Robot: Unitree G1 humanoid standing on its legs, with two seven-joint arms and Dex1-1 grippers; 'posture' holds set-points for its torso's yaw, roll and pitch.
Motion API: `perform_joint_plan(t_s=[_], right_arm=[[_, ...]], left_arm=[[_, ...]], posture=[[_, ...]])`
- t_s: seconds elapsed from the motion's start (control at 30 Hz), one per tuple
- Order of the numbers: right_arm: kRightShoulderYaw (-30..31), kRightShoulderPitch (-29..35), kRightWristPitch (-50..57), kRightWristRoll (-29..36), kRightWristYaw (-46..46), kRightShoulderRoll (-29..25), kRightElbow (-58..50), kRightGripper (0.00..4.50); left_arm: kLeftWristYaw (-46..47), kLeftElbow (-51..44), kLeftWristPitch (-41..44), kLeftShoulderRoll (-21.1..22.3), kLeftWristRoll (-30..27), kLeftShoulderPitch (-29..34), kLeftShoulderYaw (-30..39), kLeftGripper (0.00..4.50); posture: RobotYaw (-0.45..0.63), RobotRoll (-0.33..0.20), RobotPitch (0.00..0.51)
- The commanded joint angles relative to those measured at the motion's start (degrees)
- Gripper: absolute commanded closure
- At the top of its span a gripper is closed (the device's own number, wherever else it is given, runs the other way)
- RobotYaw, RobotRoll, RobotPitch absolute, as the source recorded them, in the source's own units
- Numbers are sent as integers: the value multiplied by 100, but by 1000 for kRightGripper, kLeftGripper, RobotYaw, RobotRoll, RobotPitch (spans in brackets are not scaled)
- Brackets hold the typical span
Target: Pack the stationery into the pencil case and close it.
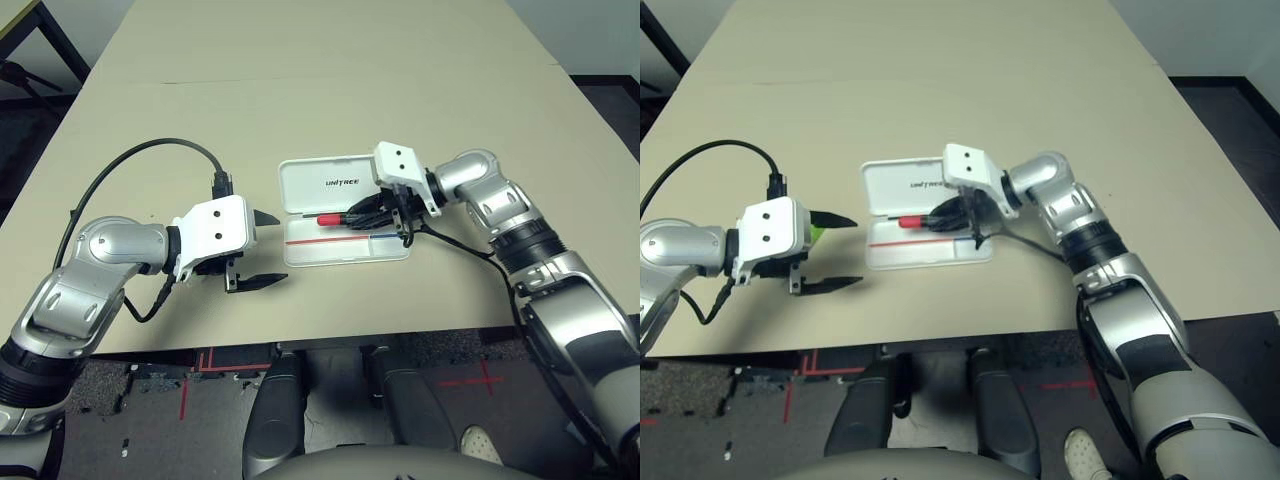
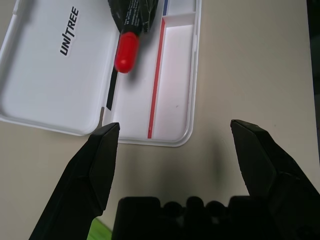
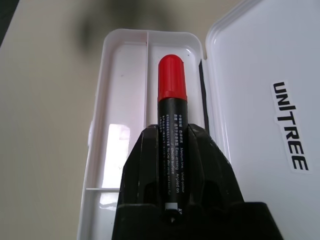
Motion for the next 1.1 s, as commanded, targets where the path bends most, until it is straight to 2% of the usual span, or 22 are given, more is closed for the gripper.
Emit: perform_joint_plan(t_s=[0.03,0.1,0.23,0.4,0.6,0.8,0.93,1.1], right_arm=[[-165,41,18,135,22,2,10,2194],[-274,65,113,294,99,-21,-99,1369],[-520,194,392,658,341,-218,-481,26],[-855,479,1021,1161,613,-719,-1170,26],[-1189,1172,2067,1816,989,-1717,-2280,26],[-1440,1784,2521,2210,1233,-2504,-2832,26],[-1591,2151,2626,2371,1237,-2841,-3091,26],[-1678,2346,2930,2658,1135,-2918,-3495,26]], left_arm=[[19,-120,28,54,10,74,-22,0],[27,-116,27,50,11,70,-30,0],[40,-103,29,33,14,47,-54,0],[53,-74,18,31,18,59,-46,0],[280,16,226,-40,-25,133,91,0],[485,106,303,-34,14,238,170,0],[875,148,720,-120,-4,325,314,0],[1315,61,1271,-141,55,554,454,0]], posture=[[108,0,198],[106,0,197],[101,0,195],[93,0,192],[82,0,188],[70,0,185],[50,0,183],[41,0,190]])
